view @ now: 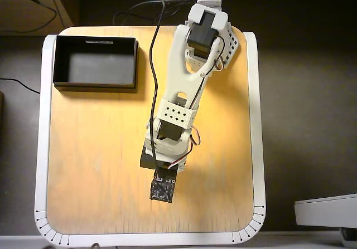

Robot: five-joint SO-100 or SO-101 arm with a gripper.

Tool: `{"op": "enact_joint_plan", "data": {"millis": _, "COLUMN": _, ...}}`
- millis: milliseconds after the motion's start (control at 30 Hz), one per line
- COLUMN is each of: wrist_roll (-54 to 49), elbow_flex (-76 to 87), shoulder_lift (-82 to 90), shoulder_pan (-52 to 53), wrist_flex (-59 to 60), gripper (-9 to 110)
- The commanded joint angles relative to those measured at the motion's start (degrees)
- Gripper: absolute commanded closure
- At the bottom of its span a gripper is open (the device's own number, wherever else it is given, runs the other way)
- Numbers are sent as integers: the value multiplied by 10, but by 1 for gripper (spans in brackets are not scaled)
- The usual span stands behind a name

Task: Grasp a lego block and put it in the bin.

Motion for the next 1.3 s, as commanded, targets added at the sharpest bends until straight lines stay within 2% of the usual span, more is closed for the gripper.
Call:
{"op": "enact_joint_plan", "data": {"millis": 0, "wrist_roll": -5, "elbow_flex": -57, "shoulder_lift": 92, "shoulder_pan": 17, "wrist_flex": 54, "gripper": 101}}
{"op": "enact_joint_plan", "data": {"millis": 367, "wrist_roll": -37, "elbow_flex": -57, "shoulder_lift": 300, "shoulder_pan": 83, "wrist_flex": 174, "gripper": 101}}
{"op": "enact_joint_plan", "data": {"millis": 733, "wrist_roll": -55, "elbow_flex": -59, "shoulder_lift": 448, "shoulder_pan": 268, "wrist_flex": 225, "gripper": 101}}
{"op": "enact_joint_plan", "data": {"millis": 933, "wrist_roll": -51, "elbow_flex": -59, "shoulder_lift": 472, "shoulder_pan": 380, "wrist_flex": 227, "gripper": 101}}
{"op": "enact_joint_plan", "data": {"millis": 1267, "wrist_roll": 14, "elbow_flex": -57, "shoulder_lift": 450, "shoulder_pan": 553, "wrist_flex": 231, "gripper": 101}}
